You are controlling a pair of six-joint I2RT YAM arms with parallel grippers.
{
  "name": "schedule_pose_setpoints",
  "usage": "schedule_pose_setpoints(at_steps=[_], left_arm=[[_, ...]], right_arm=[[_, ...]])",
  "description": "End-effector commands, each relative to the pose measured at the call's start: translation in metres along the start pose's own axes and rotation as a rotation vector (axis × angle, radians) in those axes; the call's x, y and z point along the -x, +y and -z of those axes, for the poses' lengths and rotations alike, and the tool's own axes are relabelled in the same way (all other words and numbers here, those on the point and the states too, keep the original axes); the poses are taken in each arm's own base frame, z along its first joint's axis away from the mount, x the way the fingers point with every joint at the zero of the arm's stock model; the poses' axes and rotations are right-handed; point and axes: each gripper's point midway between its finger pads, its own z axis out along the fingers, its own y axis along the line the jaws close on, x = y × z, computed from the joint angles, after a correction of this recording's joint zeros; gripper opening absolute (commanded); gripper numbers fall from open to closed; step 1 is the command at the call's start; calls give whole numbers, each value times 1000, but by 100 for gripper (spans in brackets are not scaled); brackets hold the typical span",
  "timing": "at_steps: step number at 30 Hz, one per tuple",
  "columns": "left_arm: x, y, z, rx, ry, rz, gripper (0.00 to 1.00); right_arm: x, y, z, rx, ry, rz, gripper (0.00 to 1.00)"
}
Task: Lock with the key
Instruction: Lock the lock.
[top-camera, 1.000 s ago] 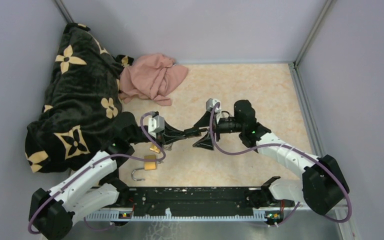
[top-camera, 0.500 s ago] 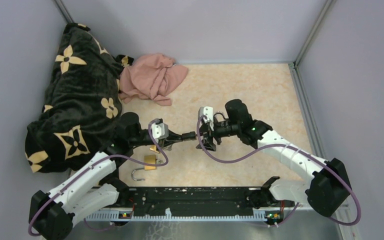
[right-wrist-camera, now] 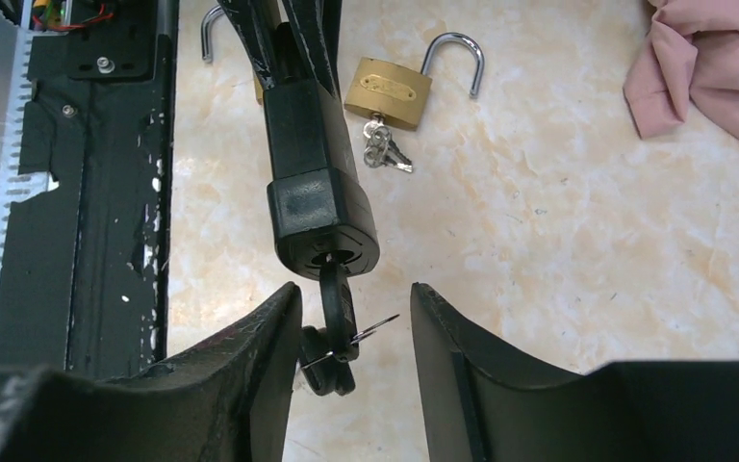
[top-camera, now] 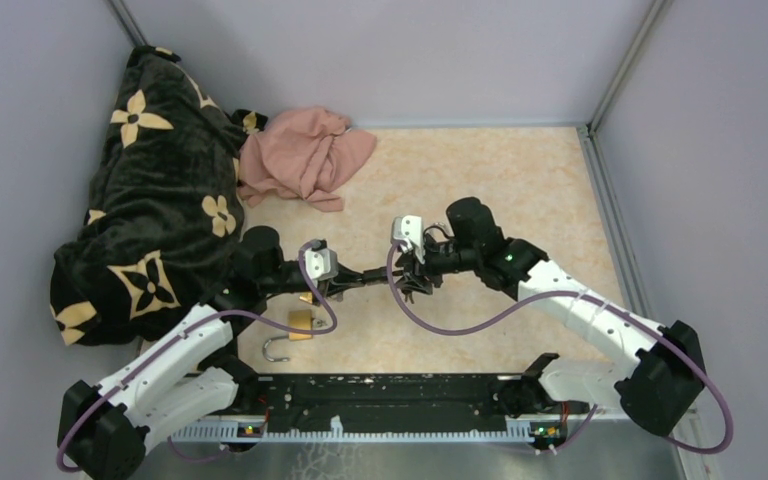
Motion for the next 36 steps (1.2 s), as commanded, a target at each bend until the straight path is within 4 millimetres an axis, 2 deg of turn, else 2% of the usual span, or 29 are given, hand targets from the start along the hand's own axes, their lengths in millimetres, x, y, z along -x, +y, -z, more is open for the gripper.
schedule_pose_setpoints(at_steps=[1,6,15,18,19,24,30,33,36], left_arm=[[25,4,3,4,-73,-102,0],[26,4,2,0,-77,-103,0],[22,3,1,-4,-72,-93,0],[22,3,1,1,-71,-87,0],[22,3,2,3,-70,-85,0],[18,8,5,37,-46,-93,0],[8,24,20,108,1,-136,0],[1,32,30,154,32,-152,0],[-8,30,35,168,53,-137,0]], right_arm=[[32,-8,14,-57,-54,102,41],[31,-10,14,-70,-52,112,26],[35,-7,8,-50,-66,133,21],[35,-6,7,-46,-66,136,2],[33,-6,7,-46,-63,135,0],[20,-12,11,-95,-7,131,0],[-10,-42,29,-229,94,80,0],[-14,-54,42,-292,114,84,0],[-8,-61,50,-325,96,93,0]])
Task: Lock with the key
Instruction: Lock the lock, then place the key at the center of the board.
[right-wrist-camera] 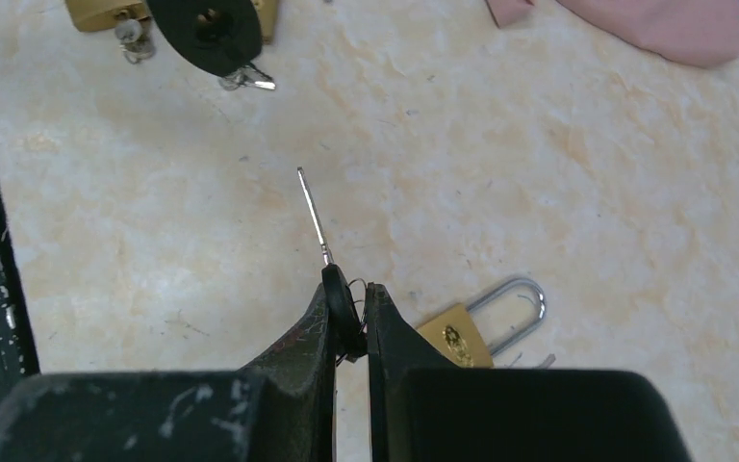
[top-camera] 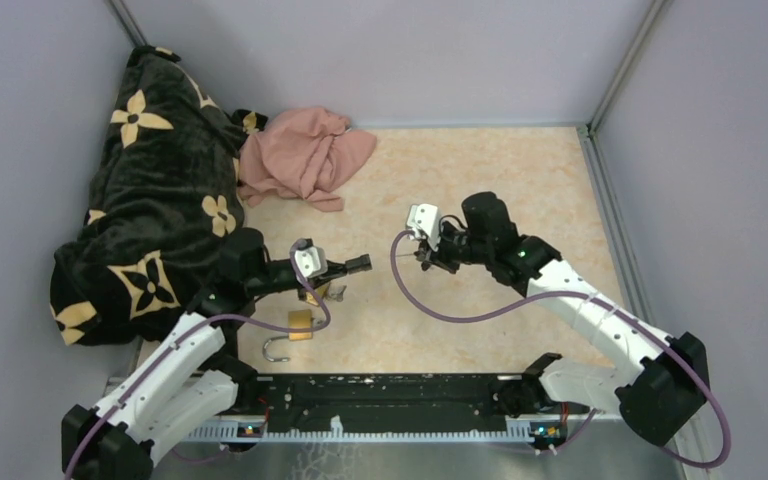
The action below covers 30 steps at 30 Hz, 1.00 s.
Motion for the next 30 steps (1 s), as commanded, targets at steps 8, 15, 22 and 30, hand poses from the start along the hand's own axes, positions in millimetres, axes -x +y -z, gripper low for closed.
schedule_pose_setpoints(at_steps=[8,15,22,30], left_arm=[[9,6,3,92,-88,161,0],[11,21,1,228,-183,483,0],[-9,27,5,313,-182,603,0],[-14,23,9,324,-193,620,0]], right_arm=[[17,-29,2,-125,-70,-85,0],[18,-27,-52,-88,-216,-503,0],[-1,-42,-101,-101,-223,-727,0],[-57,-51,-146,-108,-49,-929,0]])
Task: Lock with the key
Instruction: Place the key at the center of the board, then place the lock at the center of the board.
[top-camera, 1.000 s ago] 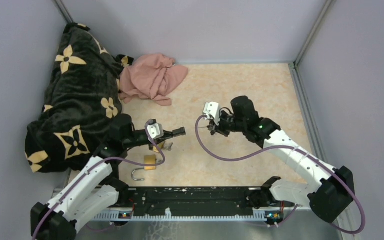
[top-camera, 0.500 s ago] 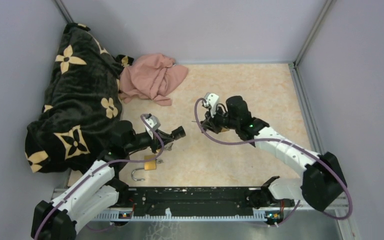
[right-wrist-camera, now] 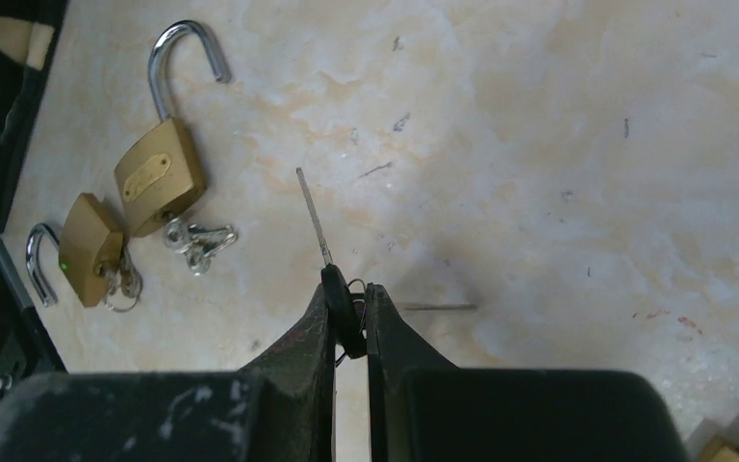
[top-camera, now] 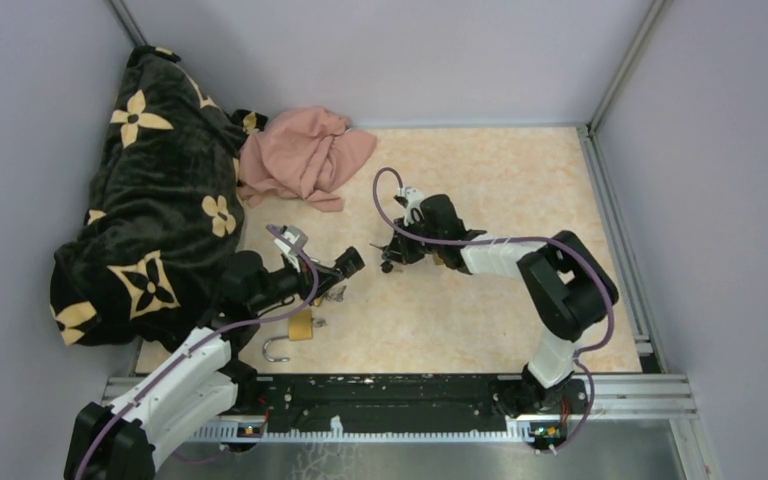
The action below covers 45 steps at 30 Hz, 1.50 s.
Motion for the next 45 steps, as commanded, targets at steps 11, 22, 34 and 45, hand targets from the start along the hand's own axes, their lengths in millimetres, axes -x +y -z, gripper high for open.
schedule_pose_setpoints(at_steps=[11,22,34,45], left_arm=[[36,-8,4,-28,-146,-35,0],[35,-8,3,-27,-142,-32,0],[35,-28,6,-181,-149,-280,0],[26,-58,15,-392,-134,-510,0]], right_arm=[[7,-52,-26,-141,32,-174,6],[36,-51,-2,-211,62,-47,47],[71,107,99,407,-186,703,88],[46,167,94,604,-194,912,91]])
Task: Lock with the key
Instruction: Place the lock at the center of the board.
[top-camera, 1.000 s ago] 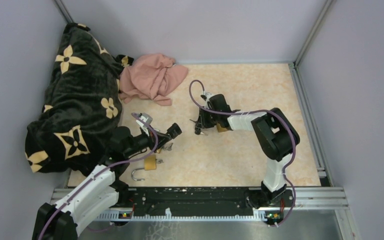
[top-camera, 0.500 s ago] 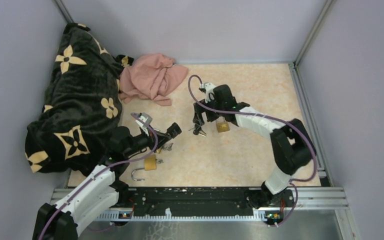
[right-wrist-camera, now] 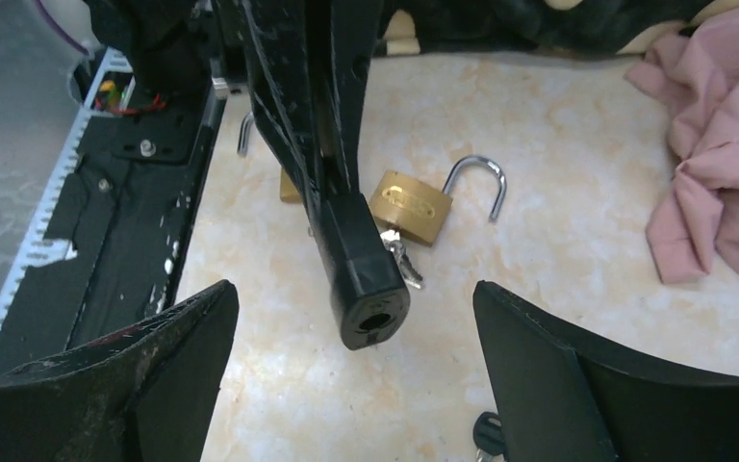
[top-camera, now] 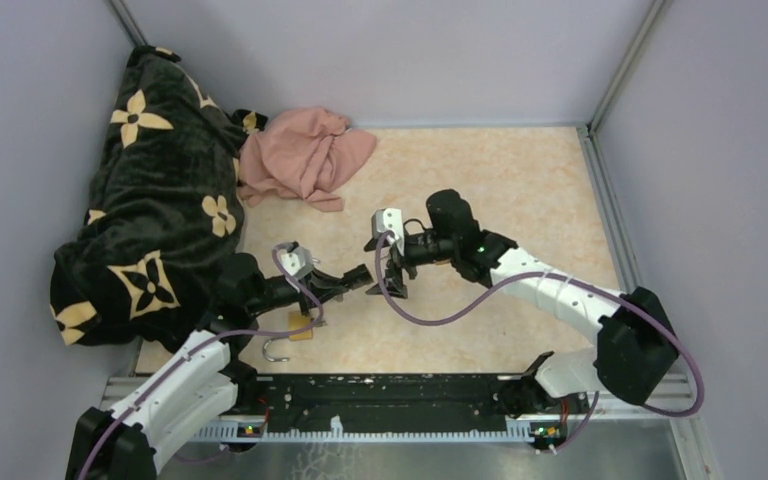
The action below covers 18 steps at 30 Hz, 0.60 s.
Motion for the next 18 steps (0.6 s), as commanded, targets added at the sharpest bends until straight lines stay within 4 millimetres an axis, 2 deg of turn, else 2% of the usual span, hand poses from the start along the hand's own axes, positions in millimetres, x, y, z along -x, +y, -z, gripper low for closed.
schedule_pose_setpoints(at_steps=[1,4,8,9,14,15,17,18], left_arm=[[34,-16,1,-114,-98,-198,0],[34,-16,1,-115,-94,-221,0],[35,-15,1,-117,-93,-234,0],[34,-16,1,-122,-91,-233,0],[35,-16,1,-120,-92,-228,0],[35,-16,1,-115,-91,-225,0],[35,-15,2,-109,-91,-223,1],[35,-14,2,-100,-90,-216,16]], right_arm=[[6,2,-14,75,-6,74,91],[-5,5,-24,102,52,59,88],[-6,6,-32,117,53,31,75],[-6,7,-33,121,49,26,68],[-10,8,-35,115,59,-17,9],[-11,7,-35,109,66,-33,2],[-15,3,-35,73,87,-83,0],[-19,-1,-34,48,103,-116,0]])
